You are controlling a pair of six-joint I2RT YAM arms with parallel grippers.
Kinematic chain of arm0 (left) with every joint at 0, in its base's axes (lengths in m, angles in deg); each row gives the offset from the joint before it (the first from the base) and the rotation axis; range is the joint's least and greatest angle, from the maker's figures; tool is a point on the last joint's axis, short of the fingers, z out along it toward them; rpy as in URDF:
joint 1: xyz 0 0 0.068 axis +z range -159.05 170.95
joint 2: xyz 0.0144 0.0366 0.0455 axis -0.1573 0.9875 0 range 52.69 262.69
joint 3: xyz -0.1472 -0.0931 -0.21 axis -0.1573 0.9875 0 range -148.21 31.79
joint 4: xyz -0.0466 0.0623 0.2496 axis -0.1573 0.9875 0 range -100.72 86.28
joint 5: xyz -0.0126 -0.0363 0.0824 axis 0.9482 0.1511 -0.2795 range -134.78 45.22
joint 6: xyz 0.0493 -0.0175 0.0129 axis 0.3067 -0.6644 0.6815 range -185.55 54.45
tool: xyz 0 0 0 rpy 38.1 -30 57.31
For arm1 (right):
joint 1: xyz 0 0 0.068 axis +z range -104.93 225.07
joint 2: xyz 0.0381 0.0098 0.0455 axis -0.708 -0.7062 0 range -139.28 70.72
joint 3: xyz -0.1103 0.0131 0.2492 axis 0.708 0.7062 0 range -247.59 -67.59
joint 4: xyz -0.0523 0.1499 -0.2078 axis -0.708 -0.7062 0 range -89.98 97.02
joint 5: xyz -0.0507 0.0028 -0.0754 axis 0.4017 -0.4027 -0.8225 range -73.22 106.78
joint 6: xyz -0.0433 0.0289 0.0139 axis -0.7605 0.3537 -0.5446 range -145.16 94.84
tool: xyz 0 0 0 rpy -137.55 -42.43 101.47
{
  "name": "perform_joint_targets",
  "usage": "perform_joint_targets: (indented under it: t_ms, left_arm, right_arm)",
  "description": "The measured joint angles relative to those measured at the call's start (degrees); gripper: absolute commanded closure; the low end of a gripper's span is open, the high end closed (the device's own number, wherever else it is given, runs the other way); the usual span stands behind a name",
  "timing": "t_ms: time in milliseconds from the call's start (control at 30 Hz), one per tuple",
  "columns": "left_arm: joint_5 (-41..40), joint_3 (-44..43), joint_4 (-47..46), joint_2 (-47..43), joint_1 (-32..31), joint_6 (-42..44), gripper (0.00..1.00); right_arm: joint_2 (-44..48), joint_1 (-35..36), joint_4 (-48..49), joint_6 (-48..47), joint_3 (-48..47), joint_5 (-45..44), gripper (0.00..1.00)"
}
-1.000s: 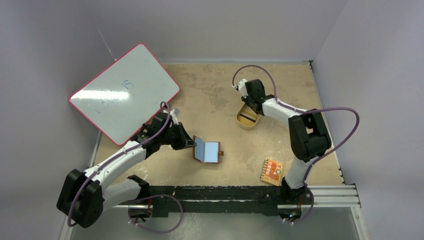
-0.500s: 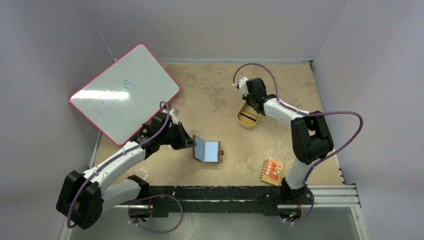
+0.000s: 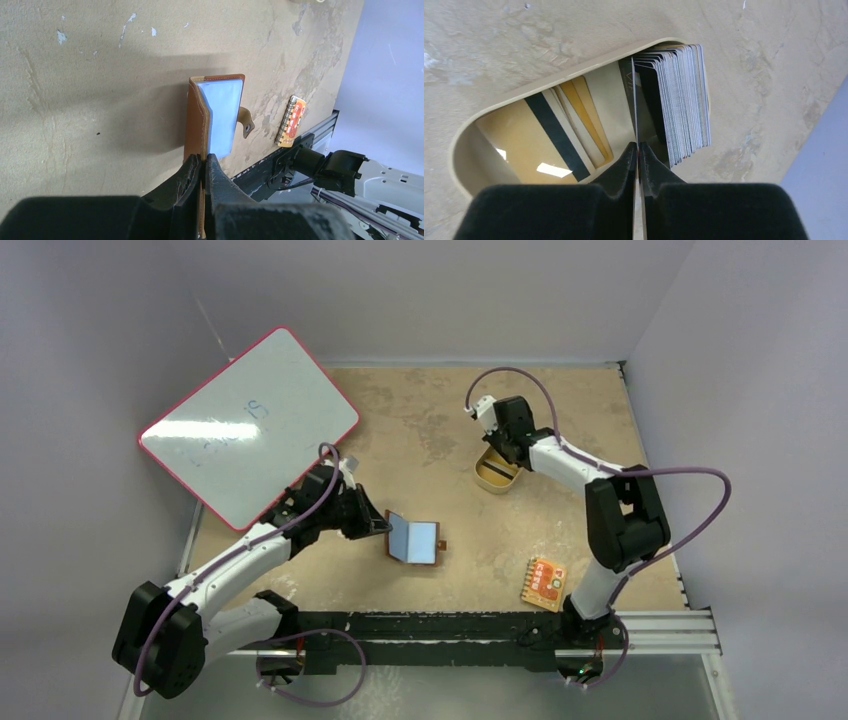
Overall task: Put the credit cards into the card holder
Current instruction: Pick up the credit card from the storage box, then insert the credit card into the card holder.
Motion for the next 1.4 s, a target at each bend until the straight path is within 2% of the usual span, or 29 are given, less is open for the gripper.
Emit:
perform_joint_targets:
  t_ms: [100,333,467,700,933,1200,1400]
  left_arm:
    - [-0.5,0.0,0.0,0.0,0.0,-0.1,1.0]
    - [-1.7,0.0,-0.8,0.0,0.0,-0.9,1.0]
    - [-2.3,0.3,-4.6,0.8,0.0,-2.5,1.0]
    - [-2.9,3.0,-13.8,3.5,0.0,-5.9,1.0]
    - [-4.4,6.1,-19.5,7.2,0.0,-6.9,0.99]
    - [-6.5,8.1,-19.1,8.7,0.0,-6.0,0.93]
    - [-8.2,8.3,-17.5,8.7,0.0,-4.3,0.95]
  right_arm:
    - [1.6,0.0,-0.9,0.7,0.0,2.3,1.0]
    - [7.5,0.0,-3.0,3.2,0.0,6.1,1.0]
    - [10.6,0.0,-4.4,6.0,0.0,9.5,1.0]
    - [23.8,0.0,-2.1,17.4,3.9,17.3,1.0]
    - [36.9,0.0,9.4,34.1,13.8,26.7,1.0]
    - [36.0,1.4,21.2,50.8,26.2,39.8,1.0]
    - [33.5,6.8,24.5,59.1,28.6,40.0,1.0]
